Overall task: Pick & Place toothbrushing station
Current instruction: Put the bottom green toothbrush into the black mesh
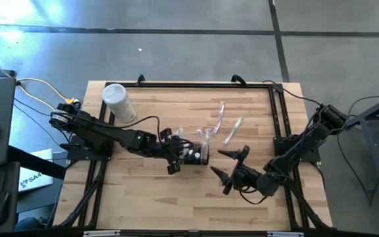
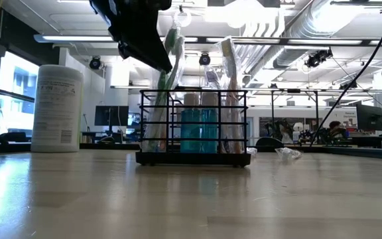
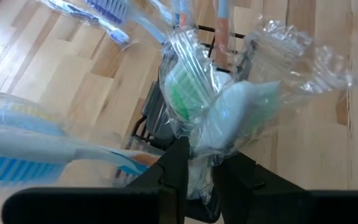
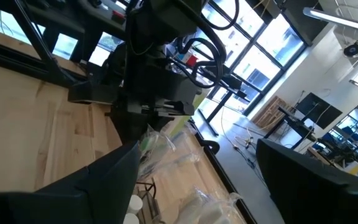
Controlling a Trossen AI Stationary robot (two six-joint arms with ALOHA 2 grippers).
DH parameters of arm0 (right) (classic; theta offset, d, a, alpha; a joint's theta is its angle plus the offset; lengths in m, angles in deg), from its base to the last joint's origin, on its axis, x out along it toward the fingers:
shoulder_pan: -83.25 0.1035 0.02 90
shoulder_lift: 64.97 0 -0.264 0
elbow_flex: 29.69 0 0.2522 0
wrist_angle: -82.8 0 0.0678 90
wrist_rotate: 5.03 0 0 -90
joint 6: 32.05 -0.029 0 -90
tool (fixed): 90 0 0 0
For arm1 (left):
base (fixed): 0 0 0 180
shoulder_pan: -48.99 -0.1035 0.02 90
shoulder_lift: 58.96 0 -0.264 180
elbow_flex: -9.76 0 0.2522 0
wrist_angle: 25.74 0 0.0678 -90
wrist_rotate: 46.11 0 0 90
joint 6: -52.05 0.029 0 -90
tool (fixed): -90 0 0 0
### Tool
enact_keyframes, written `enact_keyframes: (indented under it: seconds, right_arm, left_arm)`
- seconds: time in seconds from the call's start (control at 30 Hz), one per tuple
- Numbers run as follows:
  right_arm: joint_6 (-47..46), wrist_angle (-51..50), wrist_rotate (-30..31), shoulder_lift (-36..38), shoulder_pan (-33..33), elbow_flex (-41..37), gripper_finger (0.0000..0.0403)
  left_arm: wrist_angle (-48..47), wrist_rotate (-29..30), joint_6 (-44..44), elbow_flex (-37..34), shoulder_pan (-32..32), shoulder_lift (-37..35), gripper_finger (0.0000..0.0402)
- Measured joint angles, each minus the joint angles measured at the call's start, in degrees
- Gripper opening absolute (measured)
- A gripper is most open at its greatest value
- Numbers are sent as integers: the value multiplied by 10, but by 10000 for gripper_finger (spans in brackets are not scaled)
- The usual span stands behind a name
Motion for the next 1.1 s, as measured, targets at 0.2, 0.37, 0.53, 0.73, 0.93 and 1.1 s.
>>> enact_keyframes:
  seconds: [0.2,0.37,0.53,0.73,0.93,1.1]
  right_arm:
    - [0,0,-2,0,-7,0,313]
    - [0,0,-2,0,-8,0,313]
    - [0,0,-2,0,-8,0,313]
    - [0,-1,-2,0,-8,0,313]
    - [0,-5,3,0,-8,0,313]
    - [0,-19,35,0,-2,0,313]
  left_arm:
    - [0,0,0,0,0,0,66]
    - [0,1,0,0,0,0,66]
    - [1,1,1,0,0,0,70]
    - [1,1,2,0,0,0,110]
    - [0,1,2,8,0,0,169]
    - [-45,-12,-10,46,1,0,181]
